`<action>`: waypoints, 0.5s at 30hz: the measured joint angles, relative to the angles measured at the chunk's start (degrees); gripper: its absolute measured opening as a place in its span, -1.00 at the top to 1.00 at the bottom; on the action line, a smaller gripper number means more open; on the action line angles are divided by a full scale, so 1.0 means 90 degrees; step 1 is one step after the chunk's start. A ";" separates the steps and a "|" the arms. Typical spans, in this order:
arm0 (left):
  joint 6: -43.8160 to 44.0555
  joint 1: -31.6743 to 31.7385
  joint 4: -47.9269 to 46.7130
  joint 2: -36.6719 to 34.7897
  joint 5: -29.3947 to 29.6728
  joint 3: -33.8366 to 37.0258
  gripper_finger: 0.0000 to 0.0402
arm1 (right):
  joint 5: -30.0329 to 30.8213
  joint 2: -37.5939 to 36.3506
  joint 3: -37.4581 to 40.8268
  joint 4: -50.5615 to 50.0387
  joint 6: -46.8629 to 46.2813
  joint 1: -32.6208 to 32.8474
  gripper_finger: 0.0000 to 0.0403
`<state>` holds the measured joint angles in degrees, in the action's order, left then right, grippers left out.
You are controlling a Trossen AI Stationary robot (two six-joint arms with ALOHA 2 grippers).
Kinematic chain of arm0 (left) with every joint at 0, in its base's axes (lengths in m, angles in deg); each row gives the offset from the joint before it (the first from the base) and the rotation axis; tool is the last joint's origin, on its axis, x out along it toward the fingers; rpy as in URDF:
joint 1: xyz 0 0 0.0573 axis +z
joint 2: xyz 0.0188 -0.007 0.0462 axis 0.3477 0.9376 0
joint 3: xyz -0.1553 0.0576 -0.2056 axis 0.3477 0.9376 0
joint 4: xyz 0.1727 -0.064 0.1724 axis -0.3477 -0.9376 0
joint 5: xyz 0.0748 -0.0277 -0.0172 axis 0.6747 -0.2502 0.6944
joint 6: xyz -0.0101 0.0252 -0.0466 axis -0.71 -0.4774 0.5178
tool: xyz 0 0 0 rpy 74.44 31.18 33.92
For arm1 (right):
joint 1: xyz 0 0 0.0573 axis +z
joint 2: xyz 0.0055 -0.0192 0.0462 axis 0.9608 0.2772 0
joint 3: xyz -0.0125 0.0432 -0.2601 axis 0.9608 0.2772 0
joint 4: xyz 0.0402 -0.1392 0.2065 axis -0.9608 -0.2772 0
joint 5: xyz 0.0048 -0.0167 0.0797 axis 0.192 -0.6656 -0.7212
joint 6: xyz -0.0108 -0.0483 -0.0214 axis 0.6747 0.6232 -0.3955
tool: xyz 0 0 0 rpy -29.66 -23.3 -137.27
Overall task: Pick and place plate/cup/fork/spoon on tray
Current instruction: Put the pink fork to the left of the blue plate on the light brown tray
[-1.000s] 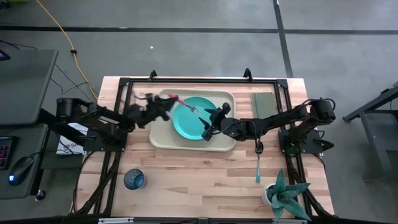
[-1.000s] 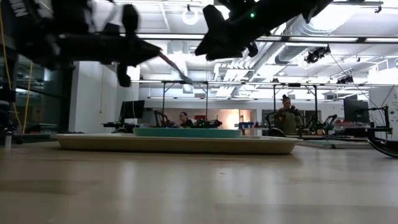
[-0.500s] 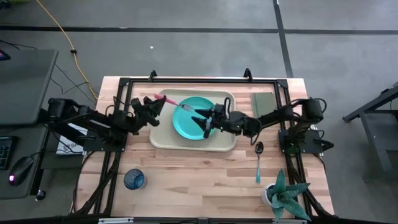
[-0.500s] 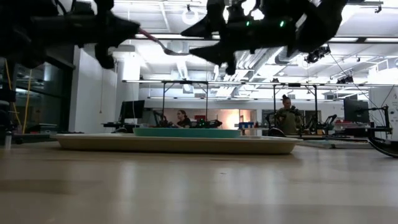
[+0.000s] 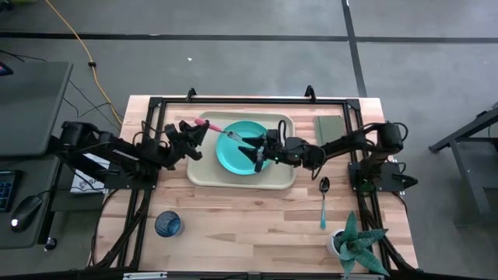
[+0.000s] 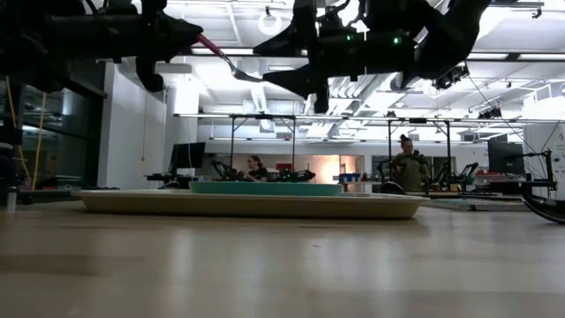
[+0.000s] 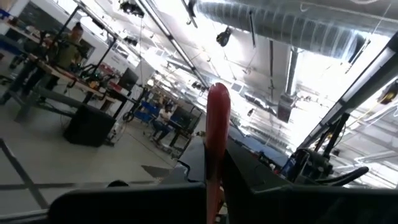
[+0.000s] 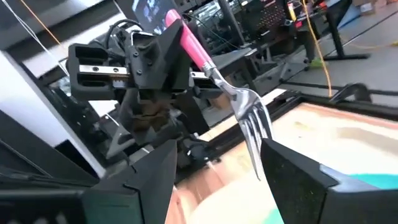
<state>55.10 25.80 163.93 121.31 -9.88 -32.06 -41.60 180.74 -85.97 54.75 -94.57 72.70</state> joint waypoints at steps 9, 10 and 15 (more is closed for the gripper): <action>-0.0110 -0.0037 0.0015 -0.0225 -0.0004 0.0008 1.00 | 0.1533 -0.0682 0.0000 -0.1692 0.0300 0.0257 -0.11; -0.0050 -0.0056 0.0013 -0.0225 -0.0005 0.0008 1.00 | 0.1485 -0.0673 0.0000 -0.1665 0.0257 0.0267 -0.11; 0.0061 -0.0174 -0.0001 -0.0061 0.0057 -0.0069 1.00 | 0.0777 -0.0532 0.0000 -0.1265 -0.0052 0.0260 -0.11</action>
<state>55.65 24.23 163.92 120.76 -9.37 -32.69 -34.61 175.96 -85.97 43.36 -95.03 75.03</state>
